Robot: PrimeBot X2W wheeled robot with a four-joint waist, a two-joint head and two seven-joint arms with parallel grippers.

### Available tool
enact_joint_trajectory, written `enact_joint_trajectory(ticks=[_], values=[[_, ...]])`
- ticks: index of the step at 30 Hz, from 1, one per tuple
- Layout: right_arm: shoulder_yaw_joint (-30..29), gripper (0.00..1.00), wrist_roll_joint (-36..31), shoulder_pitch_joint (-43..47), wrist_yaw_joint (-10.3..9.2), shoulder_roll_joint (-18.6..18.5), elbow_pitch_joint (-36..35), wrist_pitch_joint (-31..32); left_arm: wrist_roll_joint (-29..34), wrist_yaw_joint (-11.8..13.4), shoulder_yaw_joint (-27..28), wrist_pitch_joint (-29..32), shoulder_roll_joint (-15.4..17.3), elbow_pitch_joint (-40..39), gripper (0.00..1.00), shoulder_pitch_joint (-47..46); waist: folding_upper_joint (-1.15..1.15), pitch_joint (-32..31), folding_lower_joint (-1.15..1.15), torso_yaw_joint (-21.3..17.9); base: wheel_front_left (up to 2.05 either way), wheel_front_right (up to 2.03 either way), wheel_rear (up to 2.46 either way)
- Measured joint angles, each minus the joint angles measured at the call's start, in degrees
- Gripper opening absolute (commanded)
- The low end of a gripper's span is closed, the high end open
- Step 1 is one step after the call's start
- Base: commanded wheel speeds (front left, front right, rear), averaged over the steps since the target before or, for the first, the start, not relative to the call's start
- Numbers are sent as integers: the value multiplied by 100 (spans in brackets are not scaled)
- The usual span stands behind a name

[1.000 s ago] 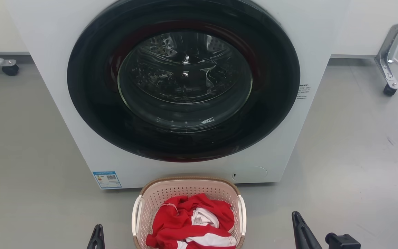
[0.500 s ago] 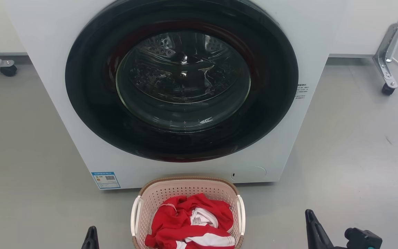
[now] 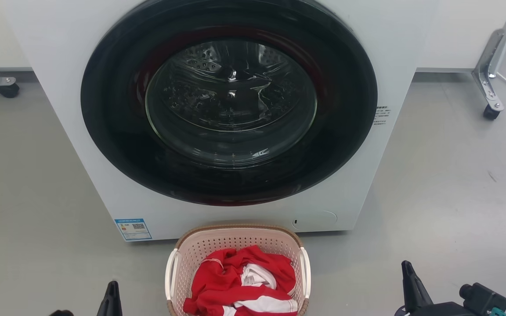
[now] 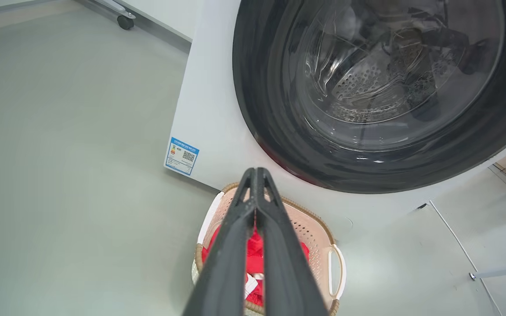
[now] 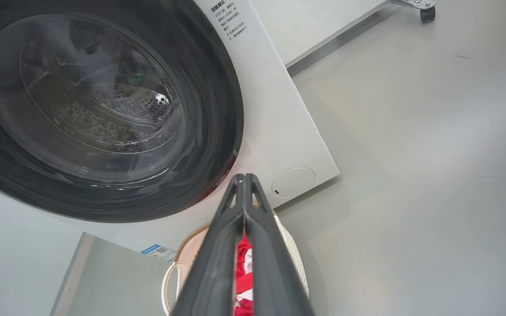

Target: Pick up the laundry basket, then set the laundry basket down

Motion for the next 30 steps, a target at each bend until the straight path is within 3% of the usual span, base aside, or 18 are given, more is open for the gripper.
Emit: enact_joint_trajectory(ticks=[30], values=[[-872, 0, 2249, -160, 419, 60, 81, 644, -2424, -453, 405, 627, -70, 160, 0, -414, 0, 7, 0, -59, 0, 0, 0]])
